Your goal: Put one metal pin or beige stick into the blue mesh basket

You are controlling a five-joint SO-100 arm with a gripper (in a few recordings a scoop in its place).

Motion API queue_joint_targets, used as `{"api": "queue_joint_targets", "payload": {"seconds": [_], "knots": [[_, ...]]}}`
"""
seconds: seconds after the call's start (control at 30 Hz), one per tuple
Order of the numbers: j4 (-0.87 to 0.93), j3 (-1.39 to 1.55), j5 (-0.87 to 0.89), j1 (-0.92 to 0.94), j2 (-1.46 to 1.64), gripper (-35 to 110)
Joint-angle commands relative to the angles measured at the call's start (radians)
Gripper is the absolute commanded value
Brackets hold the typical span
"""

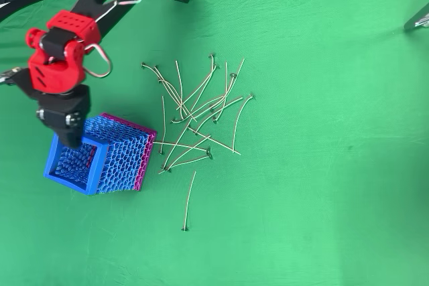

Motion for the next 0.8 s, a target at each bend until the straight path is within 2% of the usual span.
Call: {"api": "queue_joint_targets", "payload": {"seconds": [0.0, 0.3, 0.57, 0.77], "knots": [[-0.109, 0.443, 0.011, -0.084, 0.279, 1], [-0.405, 1.293, 0.044, -0.268, 0.824, 0], [-0.543, 1.816, 0.038, -0.295, 1.223, 0], [-0.595, 2.098, 0.028, -0.321, 1.456, 0]]}}
